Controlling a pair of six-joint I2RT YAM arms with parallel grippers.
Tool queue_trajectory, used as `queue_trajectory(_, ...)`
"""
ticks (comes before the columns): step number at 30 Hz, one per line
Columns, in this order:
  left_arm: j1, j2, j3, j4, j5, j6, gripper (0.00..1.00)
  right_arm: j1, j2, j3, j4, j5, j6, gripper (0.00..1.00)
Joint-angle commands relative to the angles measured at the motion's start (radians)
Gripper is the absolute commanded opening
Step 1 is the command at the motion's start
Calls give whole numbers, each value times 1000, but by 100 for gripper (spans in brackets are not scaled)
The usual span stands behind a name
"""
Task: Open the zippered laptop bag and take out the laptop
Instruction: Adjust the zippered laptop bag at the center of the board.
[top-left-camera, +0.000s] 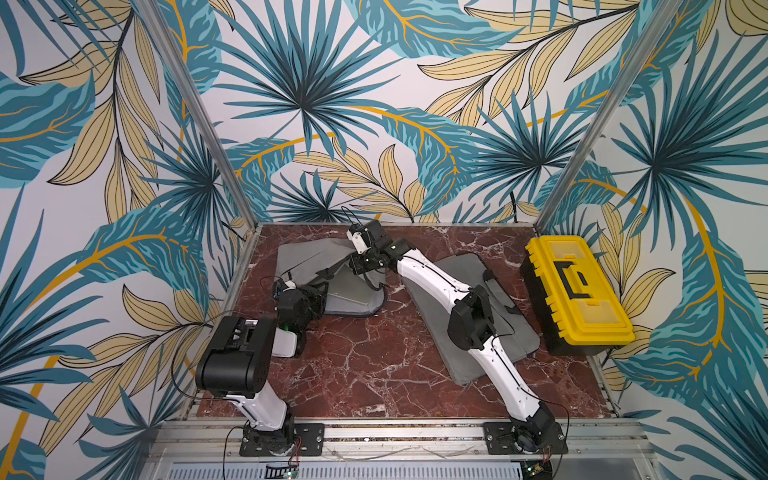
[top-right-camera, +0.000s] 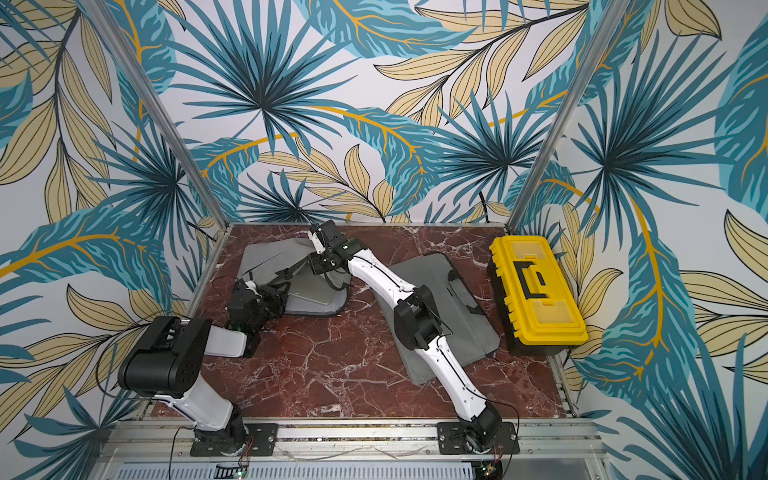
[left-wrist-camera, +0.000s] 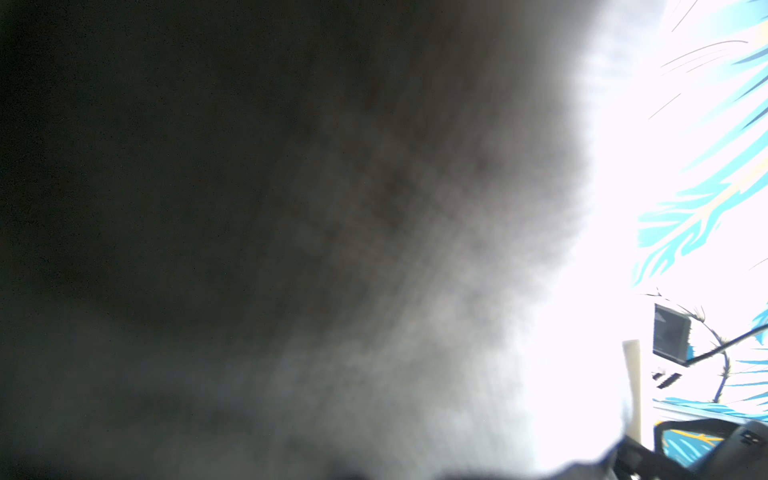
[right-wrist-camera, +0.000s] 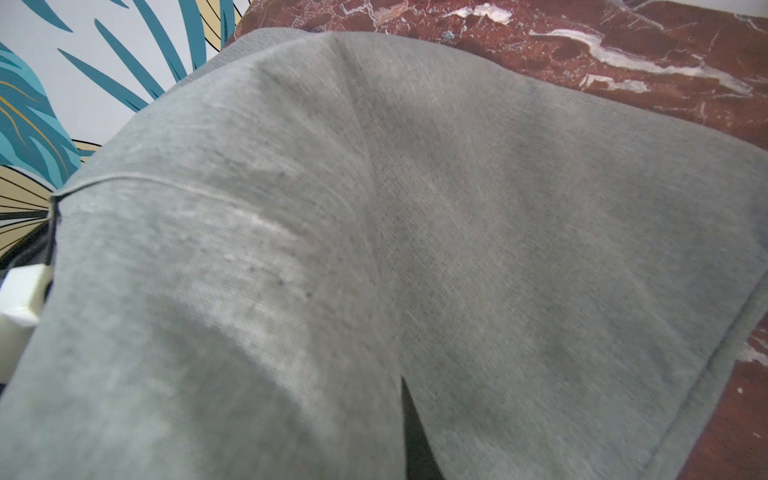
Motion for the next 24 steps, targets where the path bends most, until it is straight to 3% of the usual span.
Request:
queue_trajectory(1,-36,-13,3,91,140,111,0,-17,-7,4,-10,57,14,0)
queue_trajectory(2,-37,0,12,90,142,115,0,-17,-13,4,-19,60,14,0)
queue_trajectory(4,-37,27,30,91,148,118,16,-11,-27,0,-38,66,13,0)
queue_trajectory(12,-9,30,20,73,135,136,51,-6,-79,-39,-84,93,11,0)
queue_trajectory(21,95,-69,2,-138,130,209,58,9,-137,-94,-95,92,4,0)
queue_trajectory(24,133,-135,24,-263,141,253,66,21,-153,-123,-107,122,-24,0)
